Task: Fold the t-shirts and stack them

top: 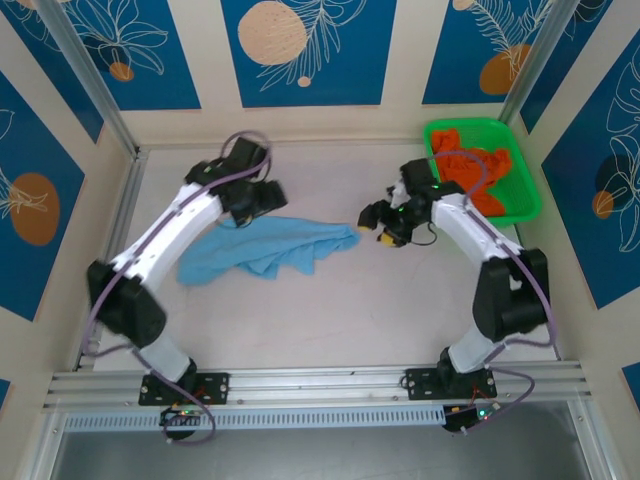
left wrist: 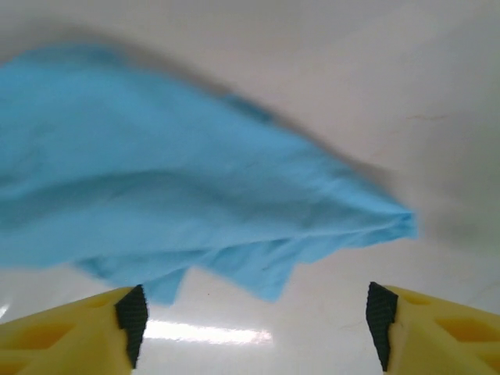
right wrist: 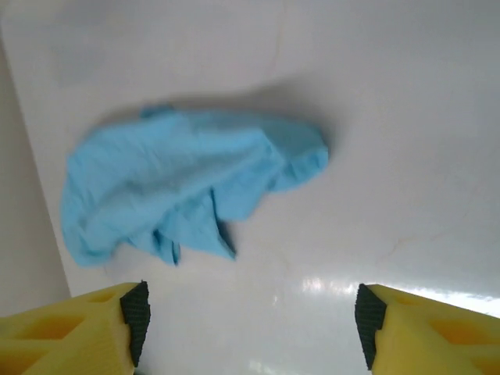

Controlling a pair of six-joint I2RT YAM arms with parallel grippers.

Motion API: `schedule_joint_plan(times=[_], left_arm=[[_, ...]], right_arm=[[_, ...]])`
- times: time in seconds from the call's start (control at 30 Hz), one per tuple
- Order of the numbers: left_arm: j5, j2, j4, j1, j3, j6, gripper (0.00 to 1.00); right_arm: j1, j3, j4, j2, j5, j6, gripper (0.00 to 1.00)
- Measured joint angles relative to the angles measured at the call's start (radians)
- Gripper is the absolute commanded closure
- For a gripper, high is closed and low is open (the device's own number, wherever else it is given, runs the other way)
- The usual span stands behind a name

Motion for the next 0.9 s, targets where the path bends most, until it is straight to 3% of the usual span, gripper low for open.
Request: schedule_joint_plan(times=[0.17,0.37,0.6,0.7,0.77,0.83,0.9], left_arm=[[0.046,-0.213,0.077,0.158,-0.414,-0.125,0.28],[0.103,-0.249,0.156,0.312,-0.548,-0.128,0.35],[0.166,-0.261,0.333,0.460,-0.712,-0.139,0.30],[0.179,-0.239,0.380,0.480,-0.740,-0.134,0.42],[0.185,-0.219,0.405,0.489,-0.746,-0.127,0.61],[0.184,-0.203,0.427,0.495,-0.746,-0.110,0.72],[0.183,-0.189,0.443,0.499,-0.746,-0.090,0.74]], right_arm=[[0.142,0.034,-0.010,0.166,-0.073,-0.008,0.48],[0.259,0.103,0.016,0.282,-0.074,0.025,0.56],[0.317,0.195,0.064,0.384,-0.049,0.089,0.60],[0.339,0.252,0.060,0.443,-0.026,0.111,0.61],[0.350,0.274,0.055,0.475,-0.008,0.118,0.62],[0.357,0.295,0.041,0.502,0.005,0.114,0.70],[0.360,0.320,0.029,0.525,0.008,0.110,0.77]])
